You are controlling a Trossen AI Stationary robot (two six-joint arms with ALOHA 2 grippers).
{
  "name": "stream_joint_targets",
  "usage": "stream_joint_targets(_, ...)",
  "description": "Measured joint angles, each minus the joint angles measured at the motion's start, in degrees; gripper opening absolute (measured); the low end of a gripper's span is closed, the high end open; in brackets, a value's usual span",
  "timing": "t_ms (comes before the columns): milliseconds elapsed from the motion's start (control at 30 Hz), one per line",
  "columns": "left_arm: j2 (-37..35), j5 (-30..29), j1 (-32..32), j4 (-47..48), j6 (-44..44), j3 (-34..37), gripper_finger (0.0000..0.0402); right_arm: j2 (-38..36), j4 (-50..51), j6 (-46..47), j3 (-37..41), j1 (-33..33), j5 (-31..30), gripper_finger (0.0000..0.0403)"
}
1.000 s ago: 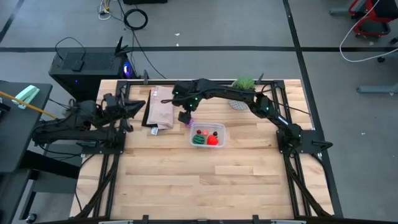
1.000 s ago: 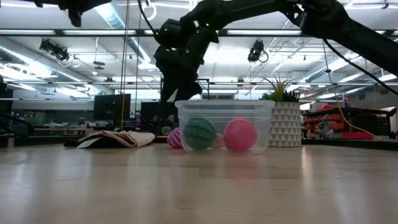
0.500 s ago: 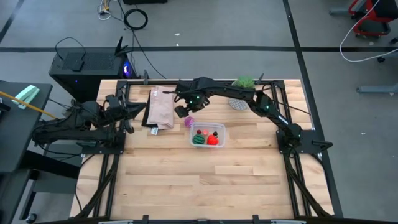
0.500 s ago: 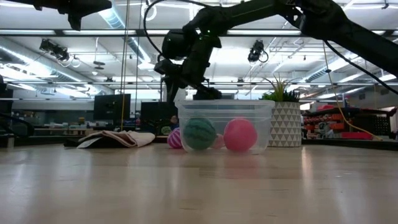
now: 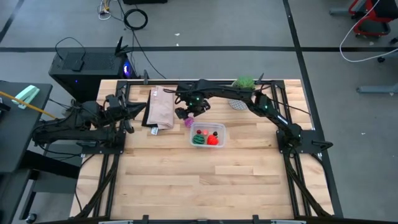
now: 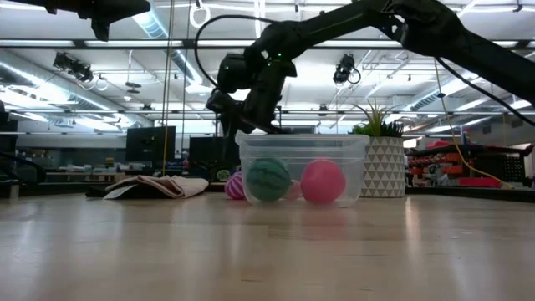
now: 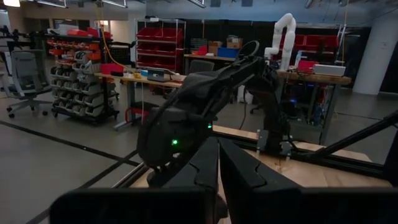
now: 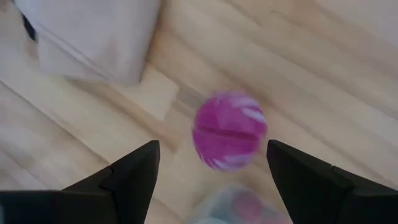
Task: Pick and placing Produce into tupperware
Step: Put the onion into the transparent bin
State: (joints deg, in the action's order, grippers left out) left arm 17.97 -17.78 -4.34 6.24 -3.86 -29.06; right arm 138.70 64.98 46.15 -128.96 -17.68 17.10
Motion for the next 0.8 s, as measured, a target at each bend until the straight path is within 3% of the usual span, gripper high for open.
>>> stream_joint_targets(400, 0.01, 0.01, 0.02, -0.02, -1.06, 0.02, 0.0022, 0.45, -0.93, 0.24, 0.09, -1.07, -0.29, 0.0332)
stream_joint_targets(800, 0.01, 0.01, 0.02, -0.02, -1.41, 0.02, 0.0014, 0.44, -5.24, 0.66, 6.61, -0.99, 2.52, 0.0351)
